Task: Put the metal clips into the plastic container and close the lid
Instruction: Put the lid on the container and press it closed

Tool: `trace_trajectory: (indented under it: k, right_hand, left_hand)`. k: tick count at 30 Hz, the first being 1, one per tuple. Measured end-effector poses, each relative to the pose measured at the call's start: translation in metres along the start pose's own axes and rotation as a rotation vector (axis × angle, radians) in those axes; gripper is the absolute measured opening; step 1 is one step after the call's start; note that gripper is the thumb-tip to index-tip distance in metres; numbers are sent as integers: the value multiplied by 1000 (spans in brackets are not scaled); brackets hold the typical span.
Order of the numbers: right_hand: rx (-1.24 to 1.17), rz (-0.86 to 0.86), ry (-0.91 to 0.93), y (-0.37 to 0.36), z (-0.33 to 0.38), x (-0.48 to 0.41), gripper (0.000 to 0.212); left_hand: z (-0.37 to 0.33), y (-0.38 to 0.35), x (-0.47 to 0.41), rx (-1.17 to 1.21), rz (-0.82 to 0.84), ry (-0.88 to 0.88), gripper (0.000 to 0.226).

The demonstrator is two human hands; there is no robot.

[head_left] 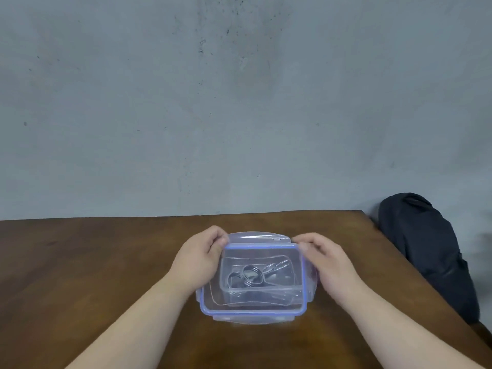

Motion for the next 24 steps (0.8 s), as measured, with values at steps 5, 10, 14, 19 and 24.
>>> trace_trajectory:
  k: [5, 10, 14, 19, 24]
  right_hand:
    - [117, -153, -109, 3, -19, -21, 18]
    - [240, -157, -236, 7, -47, -48, 19]
    - [388, -134, -245, 6, -56, -69, 14]
    - [467, -130, -288, 5, -66, -79, 13]
    - [549, -168, -296, 8, -67, -81, 13]
  left_hand:
    - [5, -18, -27, 248, 129, 96, 11]
    - [49, -31, -17, 352, 165, 263, 10]
    - [65, -45, -16, 332, 127, 401, 14]
    - [71, -49, -13, 328, 97, 475, 13]
    - [69, -48, -11, 330, 73, 501, 14]
Point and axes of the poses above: each hand's wrist, its own x-axis away from the middle knuckle, its own y-axis out of the back of the hand, z = x × y, the point moved 8 cm from there along -x, towards the middle knuckle, and after that the axes turned 3 degrees about z, right-handed, at the moved point
